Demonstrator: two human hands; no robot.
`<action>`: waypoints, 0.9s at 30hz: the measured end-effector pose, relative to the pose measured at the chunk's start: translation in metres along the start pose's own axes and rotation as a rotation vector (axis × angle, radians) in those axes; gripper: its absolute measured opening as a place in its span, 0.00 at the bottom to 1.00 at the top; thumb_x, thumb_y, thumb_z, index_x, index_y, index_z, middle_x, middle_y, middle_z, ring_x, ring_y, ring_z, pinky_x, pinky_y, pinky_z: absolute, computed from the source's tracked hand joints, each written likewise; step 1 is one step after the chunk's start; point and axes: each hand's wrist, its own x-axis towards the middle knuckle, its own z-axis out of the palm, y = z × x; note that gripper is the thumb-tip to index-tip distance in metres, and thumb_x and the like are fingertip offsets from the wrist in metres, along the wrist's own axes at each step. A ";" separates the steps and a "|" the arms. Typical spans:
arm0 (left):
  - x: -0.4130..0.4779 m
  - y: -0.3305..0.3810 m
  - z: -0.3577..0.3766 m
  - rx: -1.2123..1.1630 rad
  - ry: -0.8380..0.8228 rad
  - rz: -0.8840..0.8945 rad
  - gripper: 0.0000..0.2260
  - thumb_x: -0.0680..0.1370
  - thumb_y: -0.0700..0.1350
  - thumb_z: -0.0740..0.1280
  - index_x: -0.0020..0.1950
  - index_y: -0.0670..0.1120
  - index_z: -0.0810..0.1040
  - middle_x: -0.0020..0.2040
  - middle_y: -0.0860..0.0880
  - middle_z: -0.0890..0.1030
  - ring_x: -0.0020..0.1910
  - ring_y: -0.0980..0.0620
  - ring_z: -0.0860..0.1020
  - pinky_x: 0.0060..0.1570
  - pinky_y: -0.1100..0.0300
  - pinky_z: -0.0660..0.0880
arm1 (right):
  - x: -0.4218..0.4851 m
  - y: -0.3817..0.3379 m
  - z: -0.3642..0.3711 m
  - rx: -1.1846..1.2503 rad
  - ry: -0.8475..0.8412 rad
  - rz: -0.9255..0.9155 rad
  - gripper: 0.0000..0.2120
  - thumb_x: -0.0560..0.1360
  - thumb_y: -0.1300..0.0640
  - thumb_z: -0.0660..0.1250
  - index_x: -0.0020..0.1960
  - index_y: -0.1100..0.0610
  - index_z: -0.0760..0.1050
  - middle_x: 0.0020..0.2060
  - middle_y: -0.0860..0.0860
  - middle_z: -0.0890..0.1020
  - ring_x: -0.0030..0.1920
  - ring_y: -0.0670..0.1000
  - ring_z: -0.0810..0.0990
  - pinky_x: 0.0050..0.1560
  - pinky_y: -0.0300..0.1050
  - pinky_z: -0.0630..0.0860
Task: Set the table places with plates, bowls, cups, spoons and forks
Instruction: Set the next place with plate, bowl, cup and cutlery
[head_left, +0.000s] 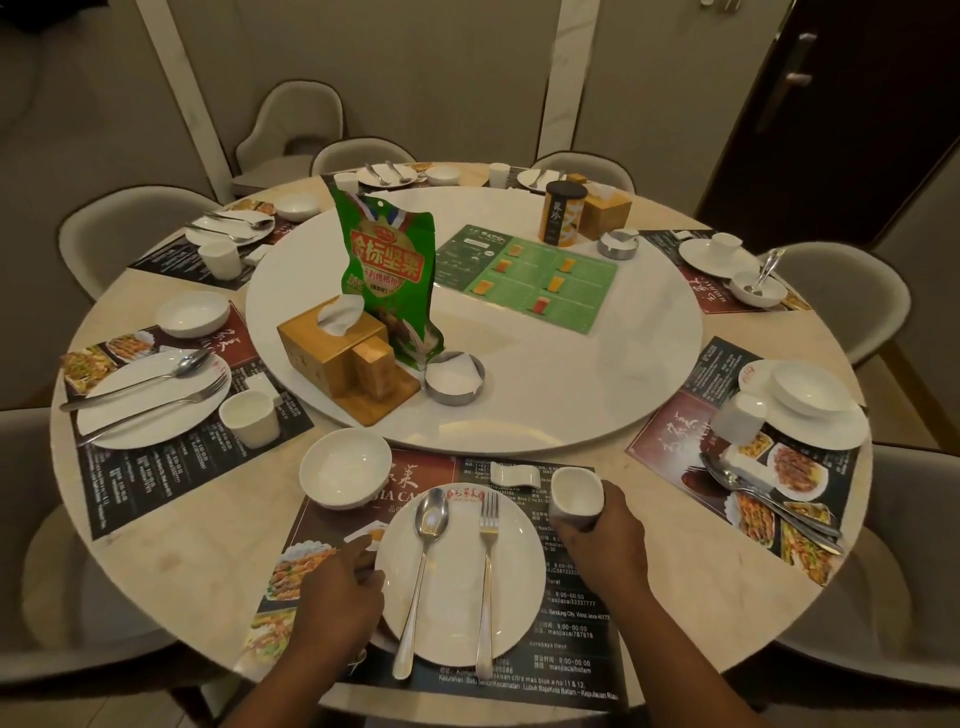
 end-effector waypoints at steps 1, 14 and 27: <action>-0.001 0.000 0.000 0.000 0.003 0.007 0.19 0.77 0.36 0.65 0.66 0.50 0.78 0.57 0.49 0.84 0.53 0.50 0.80 0.55 0.54 0.76 | 0.000 0.001 0.000 0.001 0.002 -0.009 0.31 0.67 0.52 0.79 0.67 0.49 0.69 0.56 0.49 0.80 0.56 0.52 0.78 0.50 0.44 0.73; -0.010 0.002 -0.001 -0.020 0.000 0.013 0.21 0.76 0.36 0.67 0.68 0.51 0.76 0.54 0.50 0.84 0.50 0.51 0.80 0.50 0.55 0.77 | -0.028 0.013 -0.006 0.009 -0.059 0.064 0.32 0.70 0.52 0.76 0.69 0.49 0.65 0.57 0.44 0.78 0.57 0.50 0.80 0.55 0.48 0.79; -0.046 0.018 -0.001 0.119 0.165 0.157 0.16 0.73 0.38 0.70 0.60 0.45 0.80 0.56 0.42 0.80 0.49 0.45 0.77 0.53 0.46 0.75 | -0.133 0.055 -0.092 -0.311 -0.398 0.032 0.09 0.73 0.49 0.70 0.53 0.45 0.79 0.49 0.42 0.82 0.49 0.42 0.80 0.50 0.32 0.76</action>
